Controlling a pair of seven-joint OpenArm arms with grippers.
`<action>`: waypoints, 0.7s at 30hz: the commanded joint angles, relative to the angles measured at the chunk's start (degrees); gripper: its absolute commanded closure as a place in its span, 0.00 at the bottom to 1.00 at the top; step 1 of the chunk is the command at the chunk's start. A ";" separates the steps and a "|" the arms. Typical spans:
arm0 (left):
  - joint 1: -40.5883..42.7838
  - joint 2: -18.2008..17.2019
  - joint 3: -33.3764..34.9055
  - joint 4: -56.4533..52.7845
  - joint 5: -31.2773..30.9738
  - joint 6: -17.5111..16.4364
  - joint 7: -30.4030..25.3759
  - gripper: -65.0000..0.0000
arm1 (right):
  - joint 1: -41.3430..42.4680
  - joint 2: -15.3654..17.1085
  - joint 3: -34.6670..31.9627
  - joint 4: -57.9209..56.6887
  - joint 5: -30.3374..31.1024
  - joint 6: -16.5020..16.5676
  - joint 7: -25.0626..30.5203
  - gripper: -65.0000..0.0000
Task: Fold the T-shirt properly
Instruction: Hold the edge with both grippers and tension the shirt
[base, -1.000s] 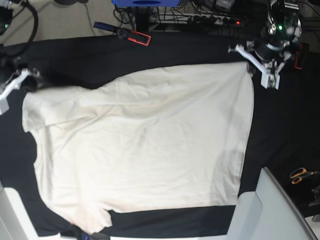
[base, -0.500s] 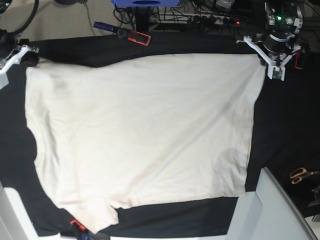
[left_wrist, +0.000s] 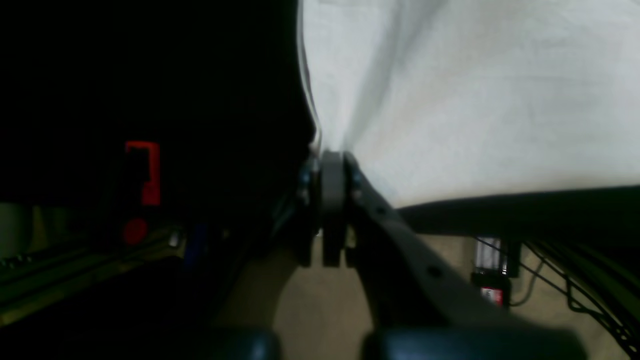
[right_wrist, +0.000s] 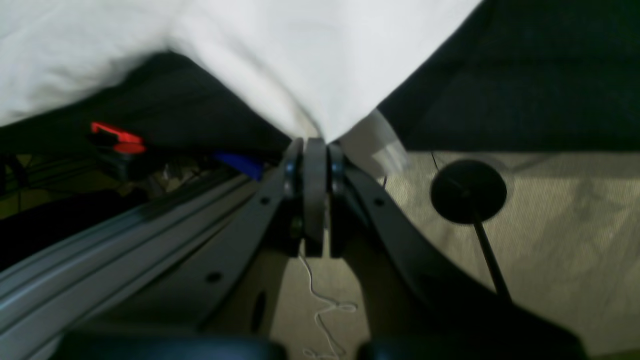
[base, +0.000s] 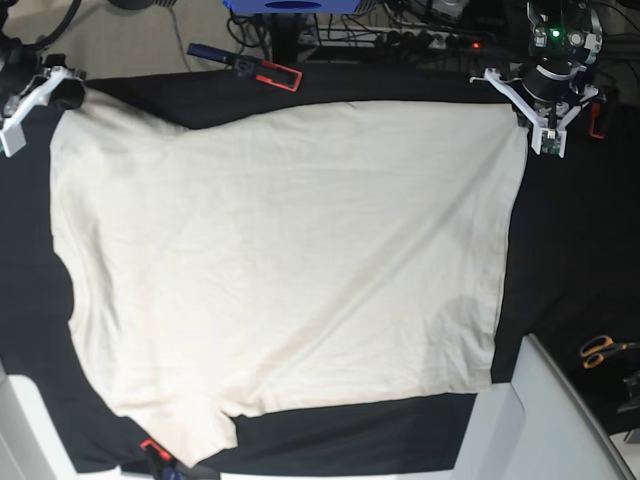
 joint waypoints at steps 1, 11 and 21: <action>0.79 -0.18 -0.49 0.73 0.60 0.32 -0.69 1.00 | -0.34 0.83 0.39 1.03 0.66 0.16 0.47 1.00; -0.52 1.76 -0.31 -0.41 0.60 0.32 -0.69 1.00 | 2.47 0.83 -0.14 0.67 0.39 -0.10 0.47 1.00; -2.46 2.37 -0.40 -0.50 0.60 0.32 -0.34 1.00 | 3.88 1.36 0.39 0.59 0.31 -2.21 -1.29 1.00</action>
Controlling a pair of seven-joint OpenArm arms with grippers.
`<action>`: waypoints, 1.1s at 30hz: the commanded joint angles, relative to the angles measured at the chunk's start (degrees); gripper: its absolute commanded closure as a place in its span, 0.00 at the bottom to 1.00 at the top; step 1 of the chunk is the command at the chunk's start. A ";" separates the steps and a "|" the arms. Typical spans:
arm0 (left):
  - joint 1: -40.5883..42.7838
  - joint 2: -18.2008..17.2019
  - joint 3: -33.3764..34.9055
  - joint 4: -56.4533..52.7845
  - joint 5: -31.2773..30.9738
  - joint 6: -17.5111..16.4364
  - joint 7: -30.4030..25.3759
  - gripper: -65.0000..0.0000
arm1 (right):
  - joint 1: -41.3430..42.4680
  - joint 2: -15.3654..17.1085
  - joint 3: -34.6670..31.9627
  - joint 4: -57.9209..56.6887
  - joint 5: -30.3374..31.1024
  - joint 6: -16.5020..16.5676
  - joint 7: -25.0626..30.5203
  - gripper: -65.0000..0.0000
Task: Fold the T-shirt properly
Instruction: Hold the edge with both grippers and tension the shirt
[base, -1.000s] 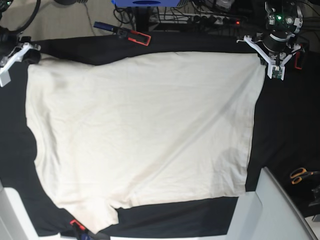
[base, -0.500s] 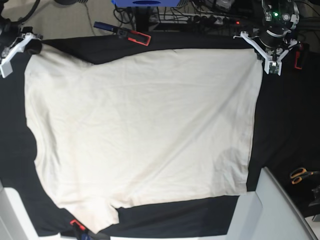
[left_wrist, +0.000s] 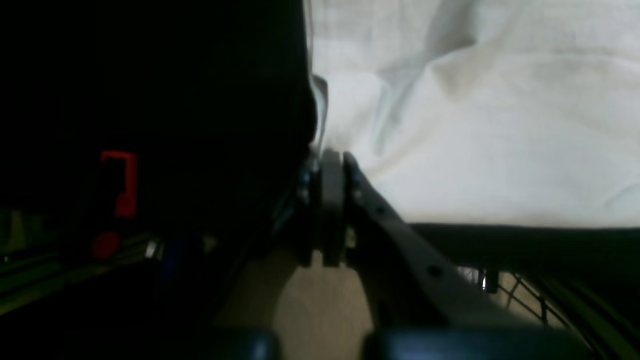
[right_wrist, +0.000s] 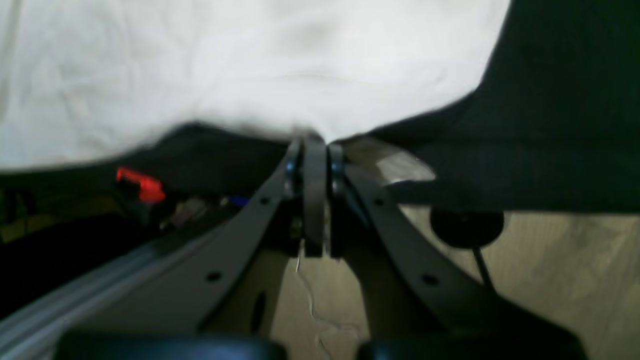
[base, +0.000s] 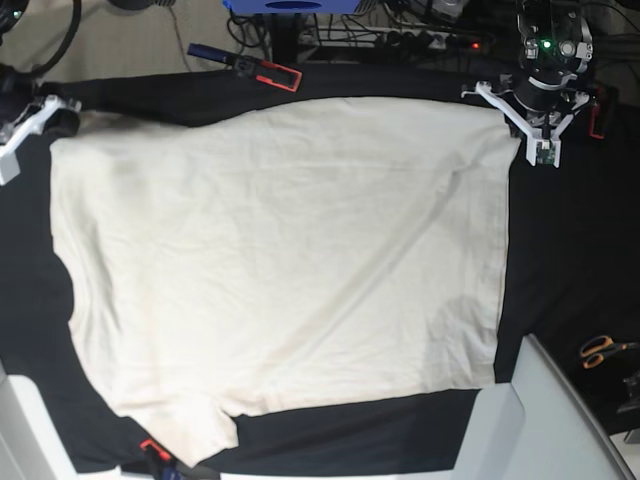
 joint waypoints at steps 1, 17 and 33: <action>1.13 -0.38 -0.40 0.83 0.16 0.30 -0.54 1.00 | -1.44 0.64 0.58 1.00 0.65 0.24 0.74 1.00; 5.53 -0.82 -0.58 1.10 0.16 0.30 -0.89 1.00 | -9.62 0.11 2.34 3.20 1.01 3.40 2.68 1.00; 1.04 -0.38 -0.58 0.92 0.16 0.30 -0.63 1.00 | 0.49 -0.85 1.99 2.94 0.57 0.68 -3.30 1.00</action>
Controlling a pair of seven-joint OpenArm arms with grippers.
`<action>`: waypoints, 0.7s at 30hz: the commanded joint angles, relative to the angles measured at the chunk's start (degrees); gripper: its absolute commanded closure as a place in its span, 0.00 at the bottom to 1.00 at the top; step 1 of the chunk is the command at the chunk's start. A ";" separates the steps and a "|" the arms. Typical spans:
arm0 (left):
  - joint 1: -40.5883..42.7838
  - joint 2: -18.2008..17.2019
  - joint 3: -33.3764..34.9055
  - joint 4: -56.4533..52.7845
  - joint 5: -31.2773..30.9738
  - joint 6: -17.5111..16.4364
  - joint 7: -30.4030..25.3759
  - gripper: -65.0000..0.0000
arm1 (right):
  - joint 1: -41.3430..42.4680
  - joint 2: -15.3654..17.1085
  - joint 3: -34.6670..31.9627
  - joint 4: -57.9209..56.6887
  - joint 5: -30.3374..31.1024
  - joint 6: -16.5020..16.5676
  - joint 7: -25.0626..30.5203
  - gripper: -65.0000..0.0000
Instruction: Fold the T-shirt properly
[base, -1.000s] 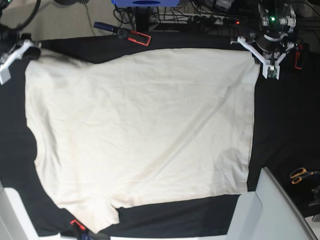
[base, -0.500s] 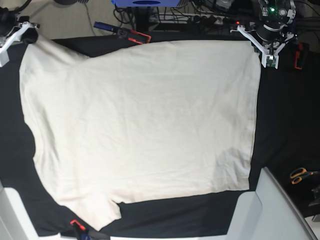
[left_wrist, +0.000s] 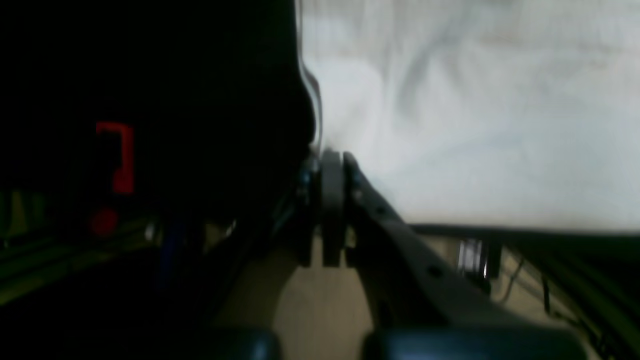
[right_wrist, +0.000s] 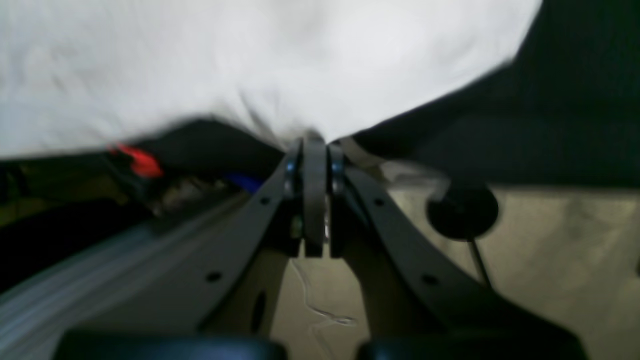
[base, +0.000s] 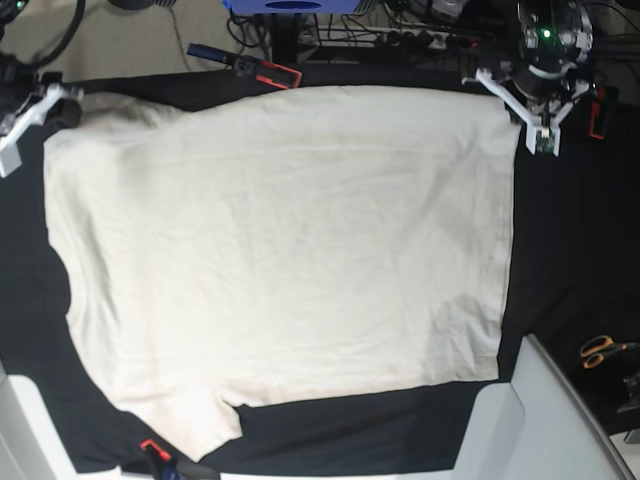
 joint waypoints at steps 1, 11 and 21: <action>0.10 -0.38 -0.27 0.77 0.18 0.32 -0.80 1.00 | 0.89 0.85 0.28 0.77 0.44 -0.49 -0.31 1.00; -8.16 -0.29 -0.01 0.33 -0.08 0.41 6.06 1.00 | 10.83 4.10 0.11 -8.28 0.44 -1.54 -2.16 1.00; -16.51 -0.29 0.26 -7.76 0.09 0.41 8.17 1.00 | 18.56 6.92 -7.72 -17.25 -4.22 -1.63 2.33 1.00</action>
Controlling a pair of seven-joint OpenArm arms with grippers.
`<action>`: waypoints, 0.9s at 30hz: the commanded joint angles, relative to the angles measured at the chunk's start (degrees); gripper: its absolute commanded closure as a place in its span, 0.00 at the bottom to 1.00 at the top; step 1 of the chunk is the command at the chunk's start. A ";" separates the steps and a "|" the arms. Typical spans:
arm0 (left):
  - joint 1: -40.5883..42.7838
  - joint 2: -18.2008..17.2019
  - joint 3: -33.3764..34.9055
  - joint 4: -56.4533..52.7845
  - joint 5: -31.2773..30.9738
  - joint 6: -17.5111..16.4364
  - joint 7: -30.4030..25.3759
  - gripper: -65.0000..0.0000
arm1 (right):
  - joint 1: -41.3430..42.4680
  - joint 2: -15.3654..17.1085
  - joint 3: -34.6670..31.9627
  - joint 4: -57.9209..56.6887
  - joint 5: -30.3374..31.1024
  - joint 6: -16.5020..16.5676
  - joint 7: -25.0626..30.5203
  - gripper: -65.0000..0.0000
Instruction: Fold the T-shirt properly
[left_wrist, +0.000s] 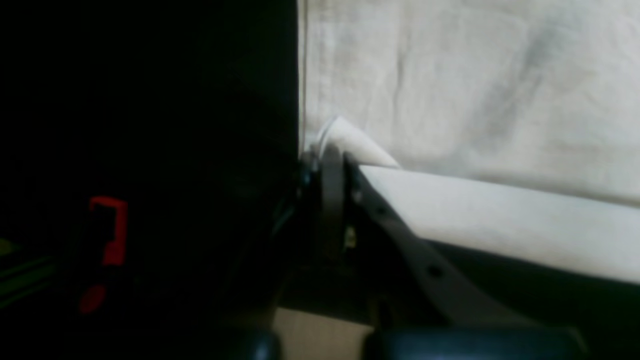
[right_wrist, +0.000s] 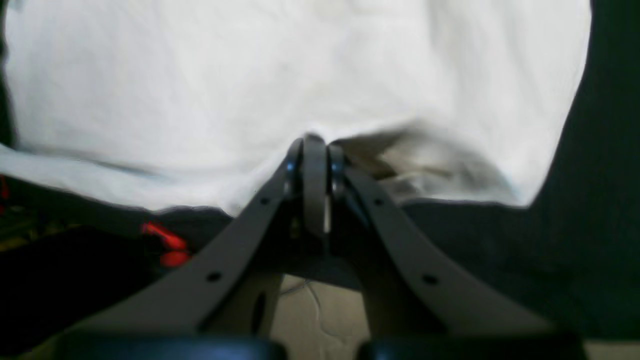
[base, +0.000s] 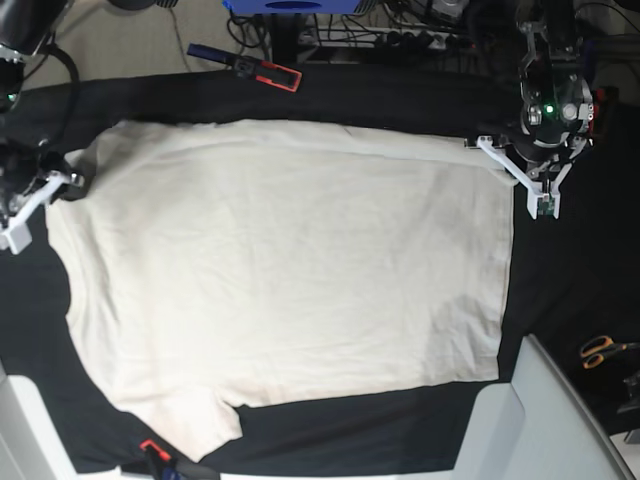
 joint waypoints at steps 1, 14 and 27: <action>-0.69 -0.62 -0.25 0.32 0.18 0.36 -0.79 1.00 | 1.45 0.95 0.04 -0.07 0.18 0.06 1.30 1.00; -6.85 -0.71 -0.25 -5.13 0.27 0.36 -0.79 1.00 | 9.72 3.76 -0.57 -11.85 -1.84 0.06 6.49 1.00; -11.07 -0.97 -0.33 -7.94 0.36 0.36 -0.79 1.00 | 15.78 5.87 -6.11 -20.38 -1.84 0.06 13.00 1.00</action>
